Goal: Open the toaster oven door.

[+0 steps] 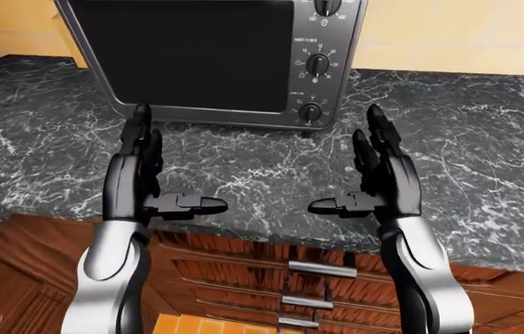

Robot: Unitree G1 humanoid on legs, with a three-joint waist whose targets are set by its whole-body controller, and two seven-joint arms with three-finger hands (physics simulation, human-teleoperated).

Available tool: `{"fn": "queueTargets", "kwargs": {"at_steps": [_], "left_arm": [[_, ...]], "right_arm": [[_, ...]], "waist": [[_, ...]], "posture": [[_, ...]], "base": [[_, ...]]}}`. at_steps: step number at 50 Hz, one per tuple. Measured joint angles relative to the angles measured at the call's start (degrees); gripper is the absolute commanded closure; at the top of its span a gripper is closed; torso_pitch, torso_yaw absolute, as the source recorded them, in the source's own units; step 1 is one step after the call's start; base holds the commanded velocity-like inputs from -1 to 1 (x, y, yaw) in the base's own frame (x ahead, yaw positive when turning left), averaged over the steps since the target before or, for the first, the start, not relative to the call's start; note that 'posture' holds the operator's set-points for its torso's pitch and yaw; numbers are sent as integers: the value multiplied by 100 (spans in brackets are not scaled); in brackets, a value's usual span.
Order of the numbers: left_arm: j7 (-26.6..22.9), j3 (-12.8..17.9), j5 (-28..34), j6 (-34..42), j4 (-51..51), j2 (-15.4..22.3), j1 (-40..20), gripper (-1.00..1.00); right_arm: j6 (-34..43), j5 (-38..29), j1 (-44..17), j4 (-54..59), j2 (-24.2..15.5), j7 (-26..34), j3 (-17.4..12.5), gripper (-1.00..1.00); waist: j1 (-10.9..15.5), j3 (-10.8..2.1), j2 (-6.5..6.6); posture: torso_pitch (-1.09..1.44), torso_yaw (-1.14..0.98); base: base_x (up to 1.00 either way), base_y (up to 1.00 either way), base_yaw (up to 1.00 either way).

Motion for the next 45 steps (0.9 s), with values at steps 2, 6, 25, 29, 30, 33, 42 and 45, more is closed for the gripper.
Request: {"fn": "queueTargets", "kwargs": {"at_steps": [2, 6, 25, 29, 30, 33, 42, 45], "left_arm": [[7, -4, 0, 31, 21, 9, -13, -100], [7, -55, 13, -63, -19, 5, -69, -100], [-182, -59, 96, -582, -234, -8, 147, -100], [-205, -49, 78, -516, -233, -15, 111, -100], [-206, -41, 74, -525, -241, -16, 112, -100], [-204, -34, 73, -570, -239, -11, 125, -100], [-219, -58, 131, -475, -328, 0, 77, -100], [-215, -48, 134, -437, -336, 6, 53, -100]], "right_arm": [[13, -3, -16, 6, -6, 3, -20, -100], [-75, -19, -49, 24, -32, 1, -69, -100], [-265, -8, 71, 136, -16, -11, -105, -100], [-288, 8, 79, 156, -18, -6, -105, -100], [-262, 11, 86, 130, -21, -11, -108, -100], [-203, 25, 79, 46, -32, -22, -134, -100], [-166, 82, 35, -28, -72, -27, -206, -100], [-119, 86, 22, -65, -77, -43, -202, -100]], "waist": [[30, 26, -58], [59, 7, -281], [90, -161, -156], [83, -263, -168], [84, -296, -167], [89, -410, -167], [98, -825, -171], [102, -988, -167]], "posture": [[0, 0], [0, 0], [-3, 0], [-7, 0], [-8, 0], [-11, 0], [-19, 0], [-22, 0]], "base": [[0, 0, 0], [0, 0, 0], [0, 0, 0], [0, 0, 0], [0, 0, 0], [0, 0, 0], [0, 0, 0], [0, 0, 0]]}}
